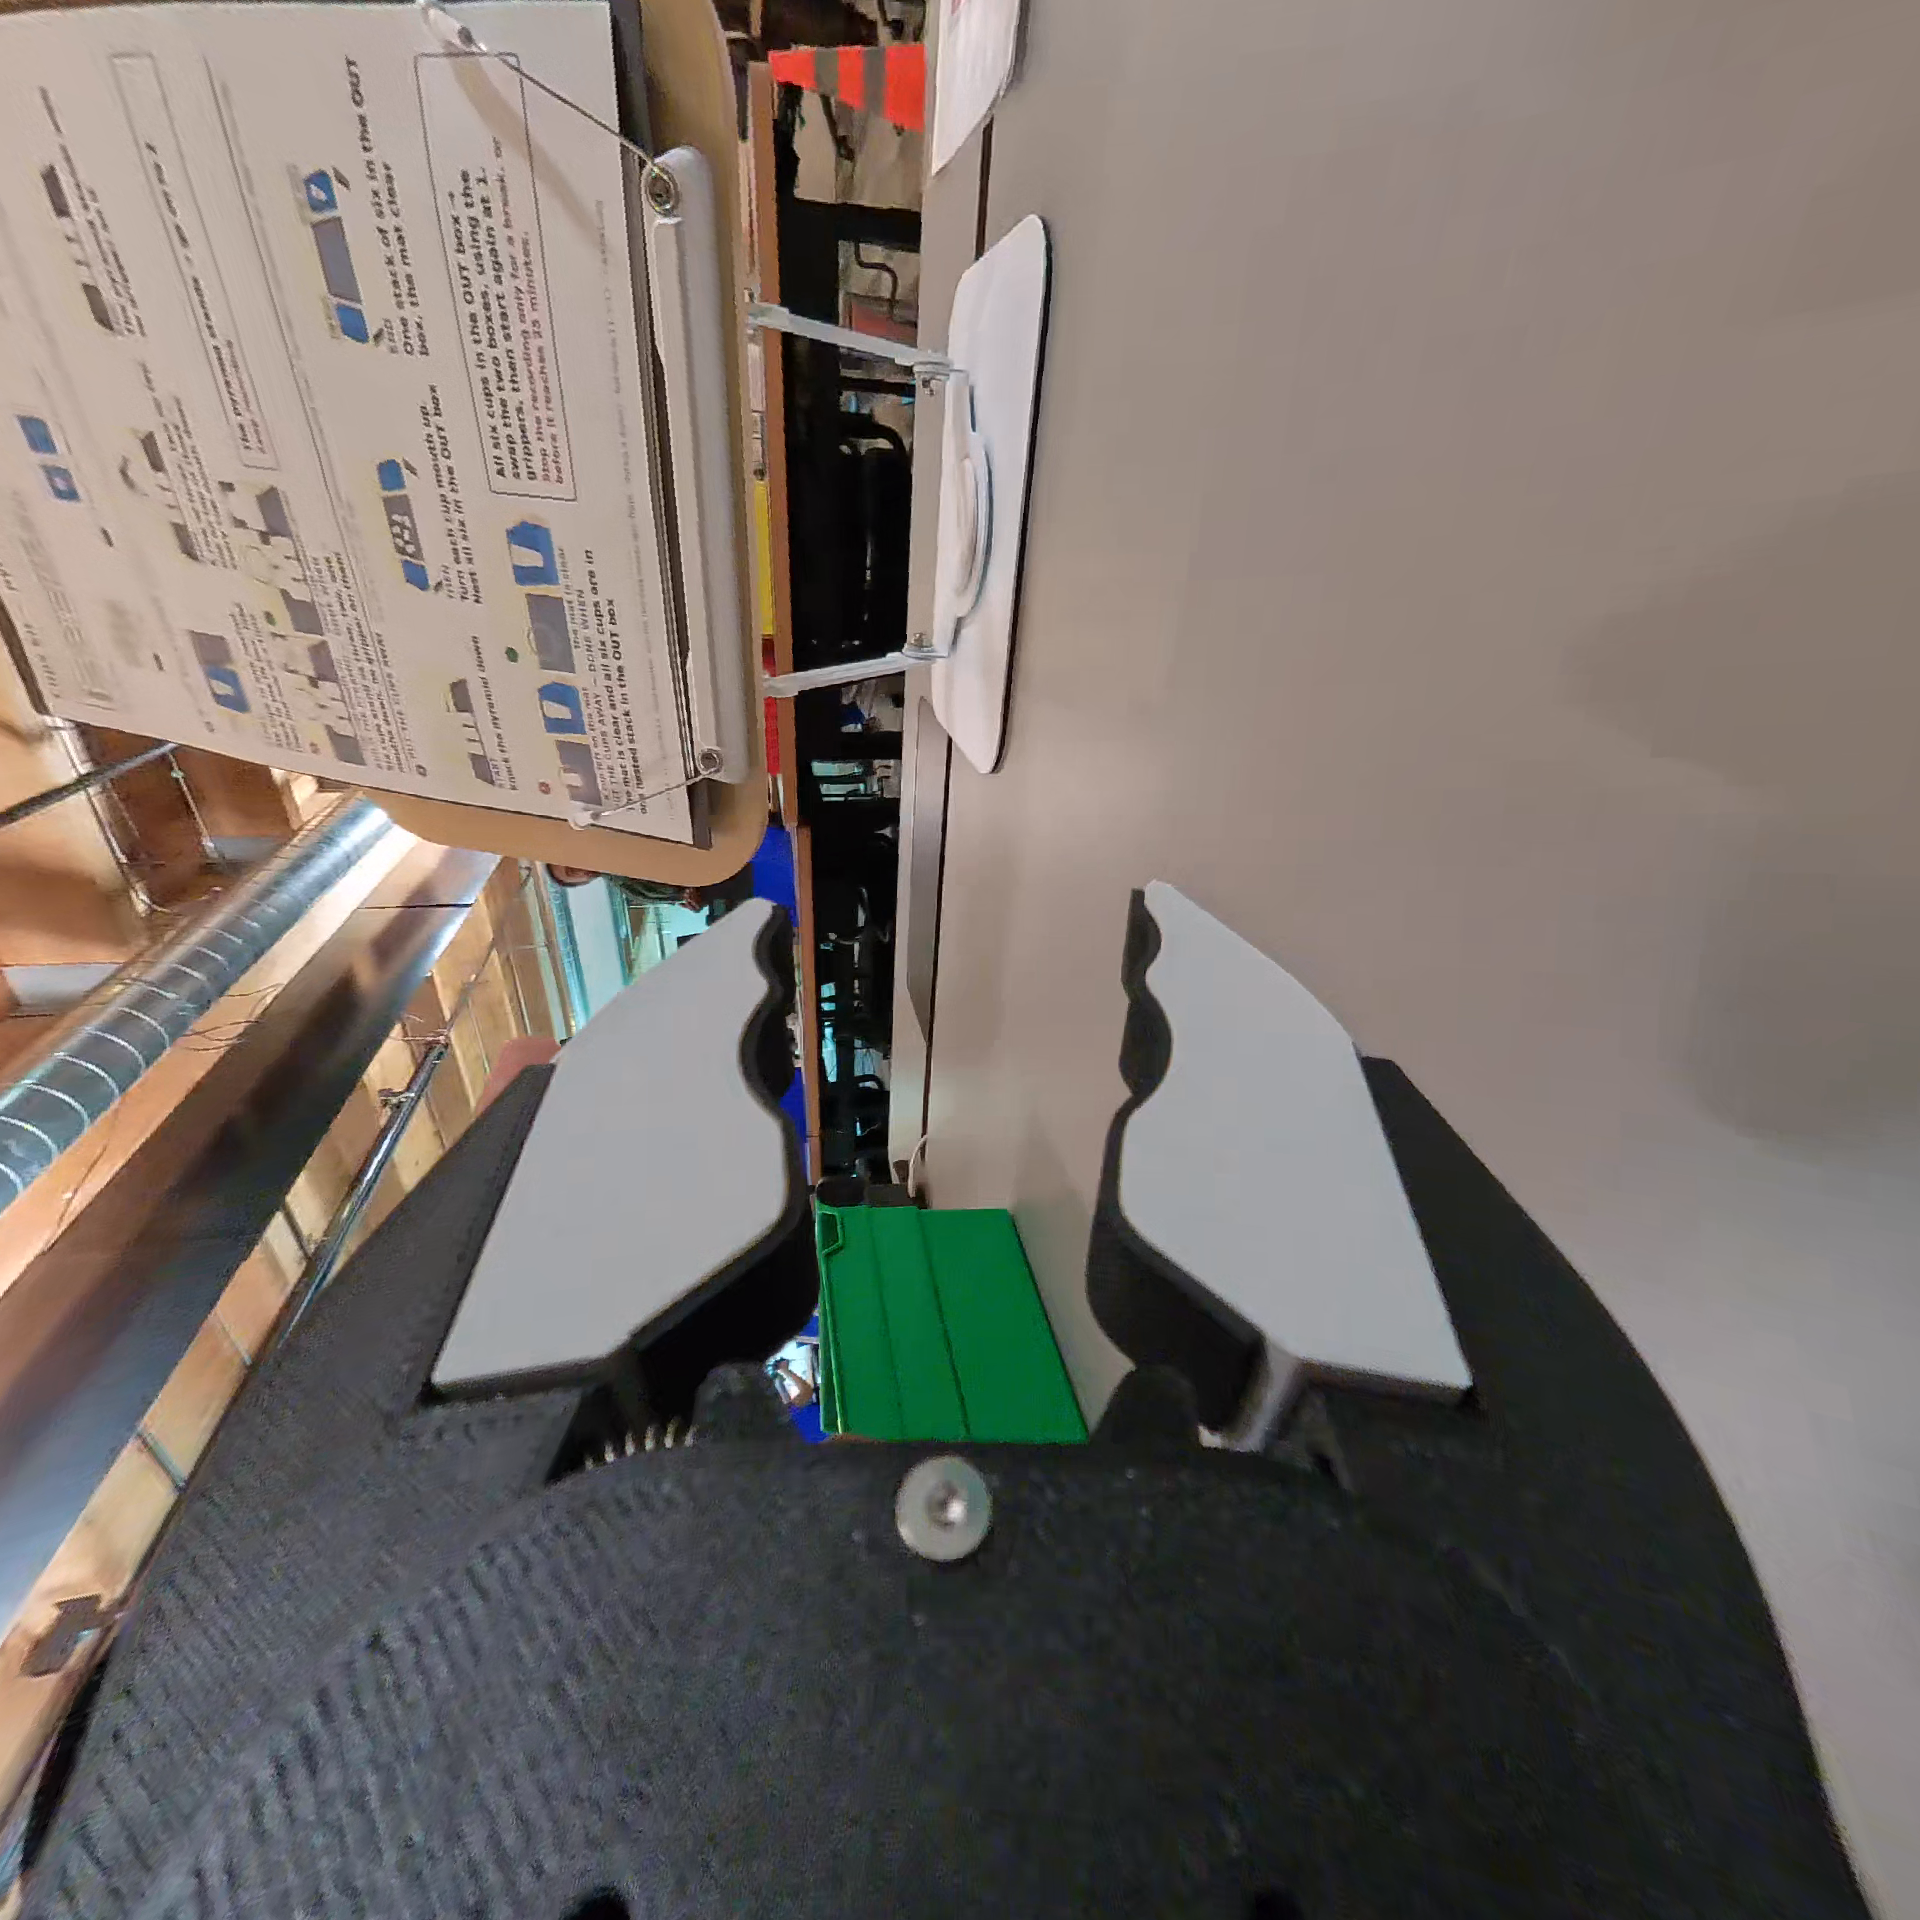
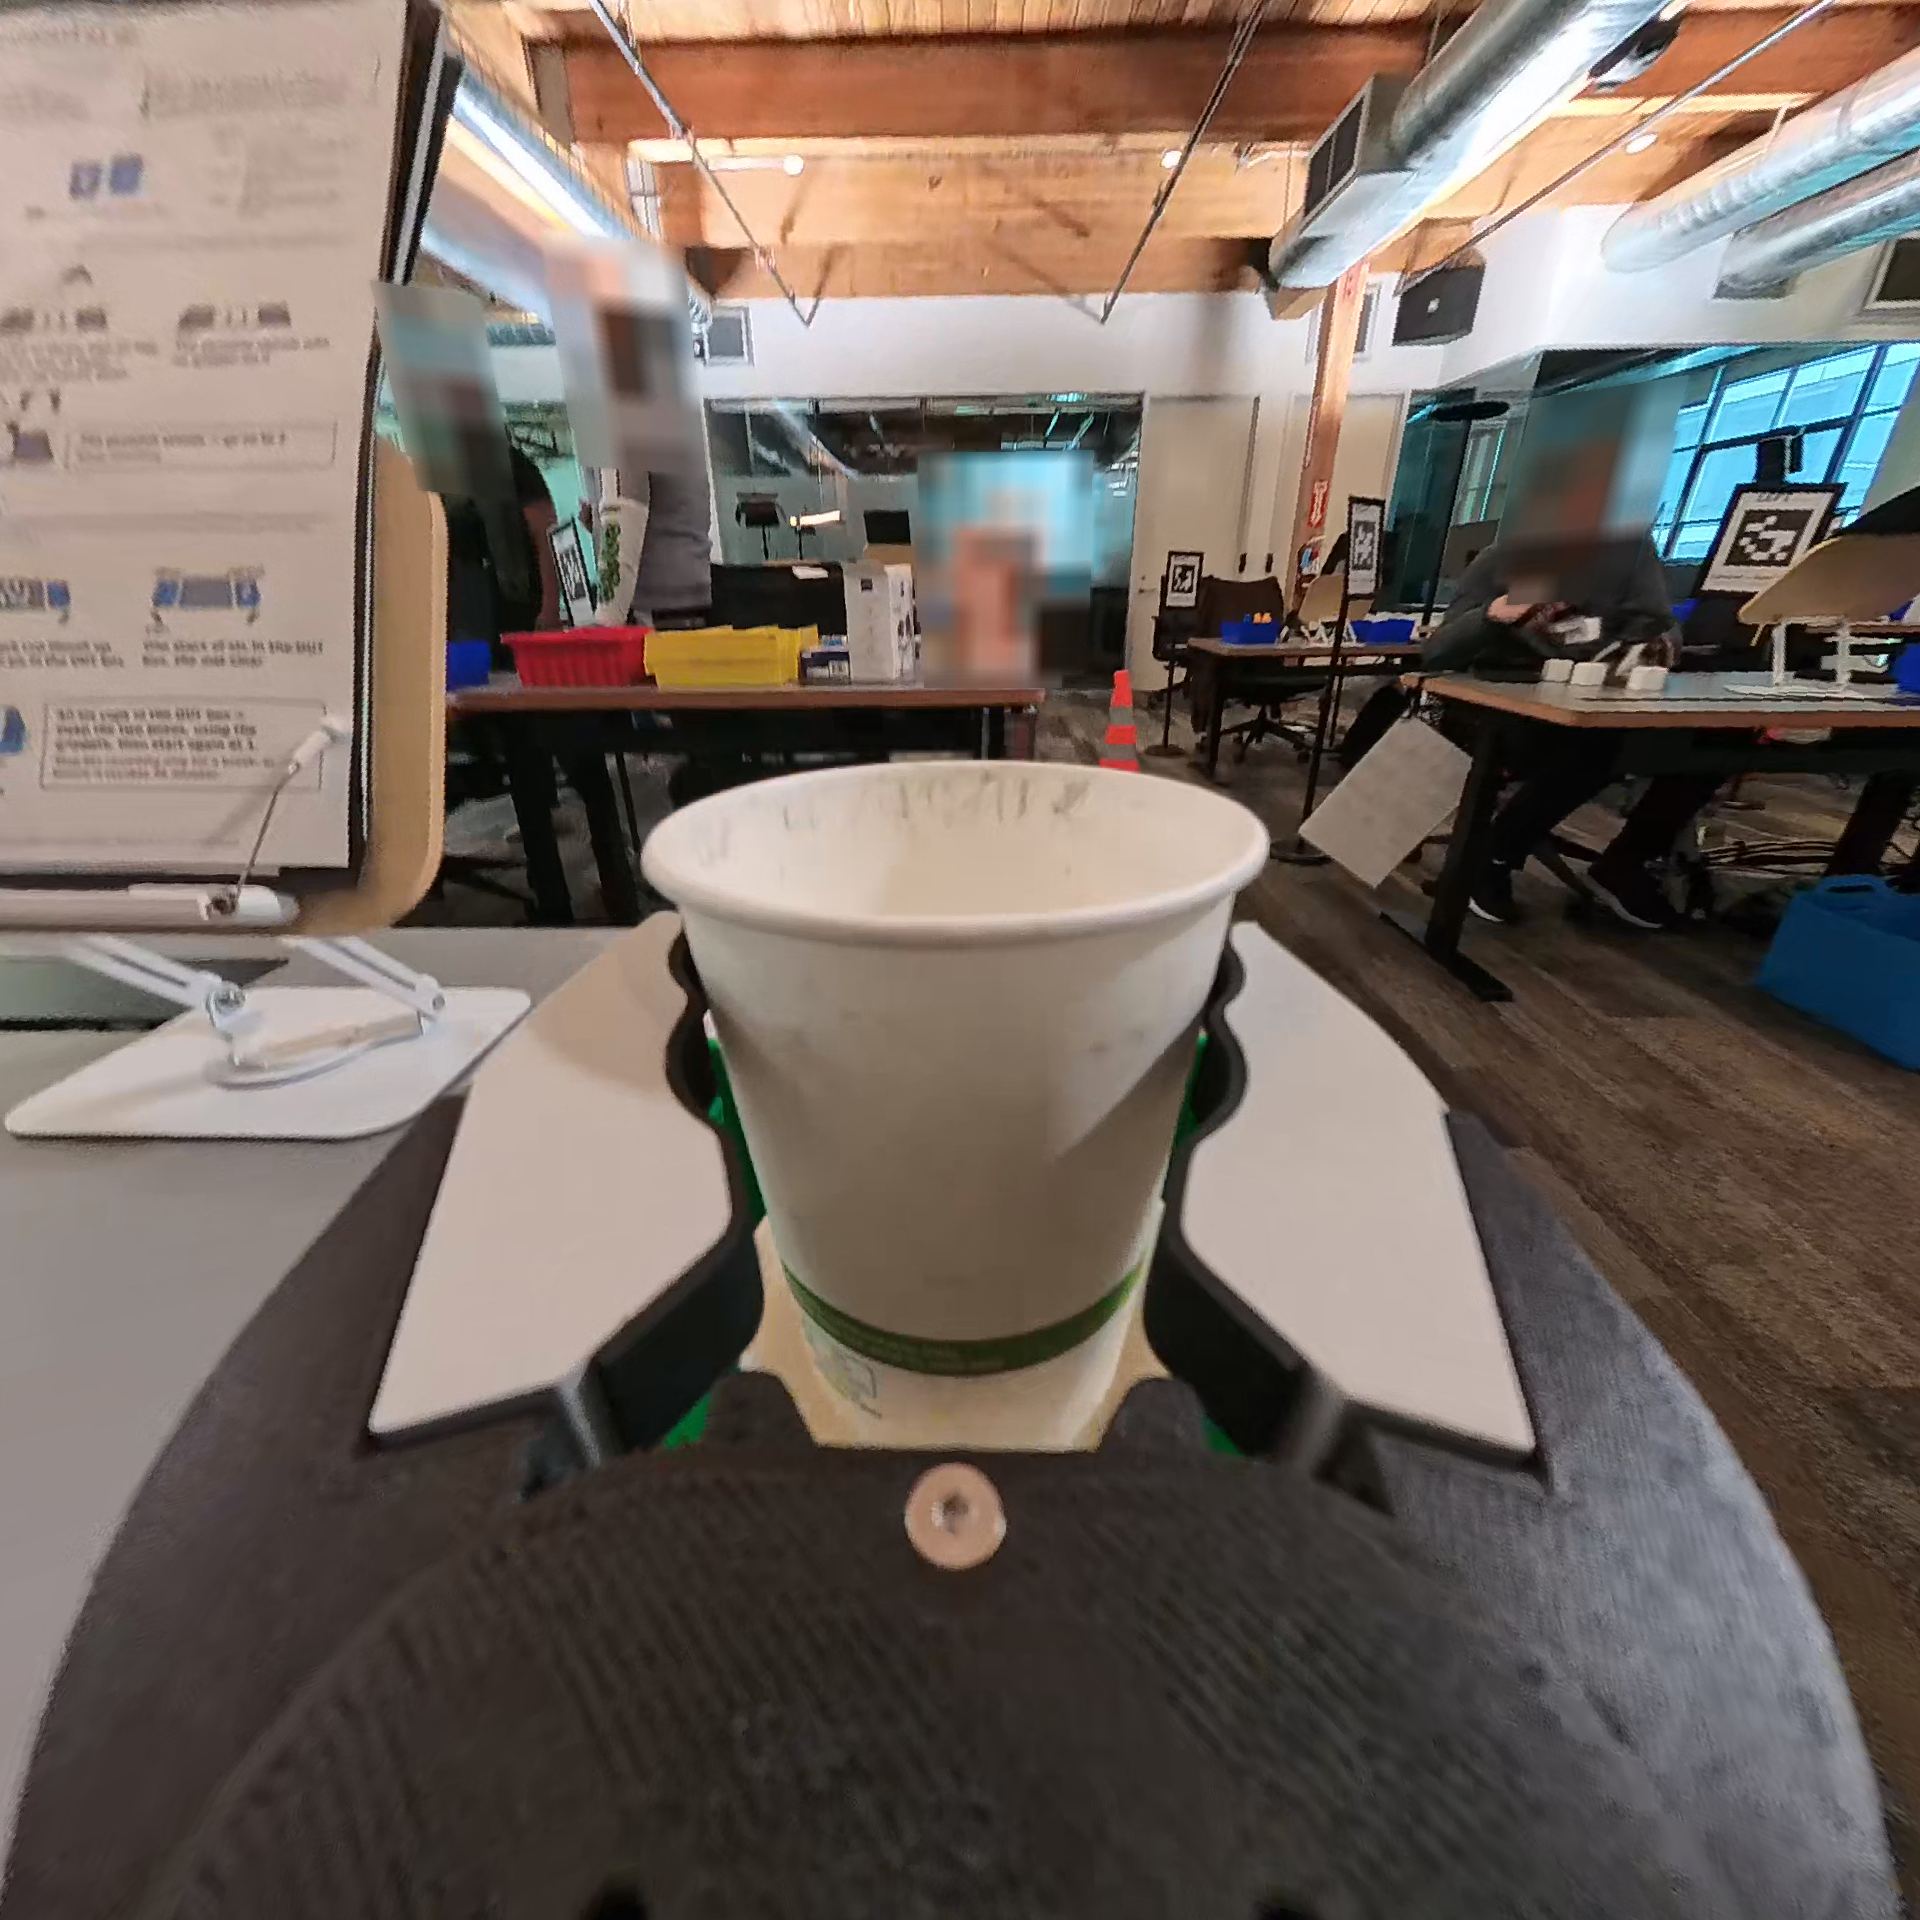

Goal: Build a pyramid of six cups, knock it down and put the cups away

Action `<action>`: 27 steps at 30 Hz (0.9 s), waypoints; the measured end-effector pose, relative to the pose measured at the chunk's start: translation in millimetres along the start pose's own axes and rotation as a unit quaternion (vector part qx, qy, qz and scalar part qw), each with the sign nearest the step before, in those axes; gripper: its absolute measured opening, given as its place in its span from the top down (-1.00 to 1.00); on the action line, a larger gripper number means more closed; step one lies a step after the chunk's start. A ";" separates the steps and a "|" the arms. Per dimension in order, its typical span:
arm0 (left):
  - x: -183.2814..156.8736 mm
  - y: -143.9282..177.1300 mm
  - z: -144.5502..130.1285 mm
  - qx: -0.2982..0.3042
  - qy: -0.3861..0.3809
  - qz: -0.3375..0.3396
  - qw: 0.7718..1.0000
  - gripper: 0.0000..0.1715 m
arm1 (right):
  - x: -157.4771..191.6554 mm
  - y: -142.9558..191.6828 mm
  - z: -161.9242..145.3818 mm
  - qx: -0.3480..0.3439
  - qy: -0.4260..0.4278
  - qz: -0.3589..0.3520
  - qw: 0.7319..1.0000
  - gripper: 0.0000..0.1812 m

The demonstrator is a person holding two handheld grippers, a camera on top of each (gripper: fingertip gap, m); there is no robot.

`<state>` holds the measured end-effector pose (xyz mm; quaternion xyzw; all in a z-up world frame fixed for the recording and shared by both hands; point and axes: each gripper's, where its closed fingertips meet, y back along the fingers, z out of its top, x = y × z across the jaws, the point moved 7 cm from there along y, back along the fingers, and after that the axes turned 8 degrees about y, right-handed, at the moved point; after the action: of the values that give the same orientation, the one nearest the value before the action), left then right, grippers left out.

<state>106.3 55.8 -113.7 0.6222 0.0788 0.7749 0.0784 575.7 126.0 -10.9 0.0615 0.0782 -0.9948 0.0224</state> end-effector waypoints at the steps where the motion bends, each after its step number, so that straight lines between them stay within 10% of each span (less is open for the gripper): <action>1: -0.4 0.4 0.1 0.002 -0.004 0.003 1.000 0.28 | 1.5 -0.2 -3.4 0.010 0.007 0.001 1.000 -0.03; 17: -6.3 -4.9 -12.1 0.018 0.022 -0.009 1.000 0.28 | 7.8 26.0 23.8 -0.001 0.022 0.006 1.000 -0.37; 27: -12.2 -5.7 -22.2 -0.002 0.243 -0.116 0.963 0.29 | 153.9 42.7 81.9 -0.100 -0.020 0.152 0.983 0.01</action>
<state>87.4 58.1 -131.2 0.4020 0.1656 0.8885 0.1471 415.7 65.5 43.4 0.0507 0.1661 -0.9681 0.1806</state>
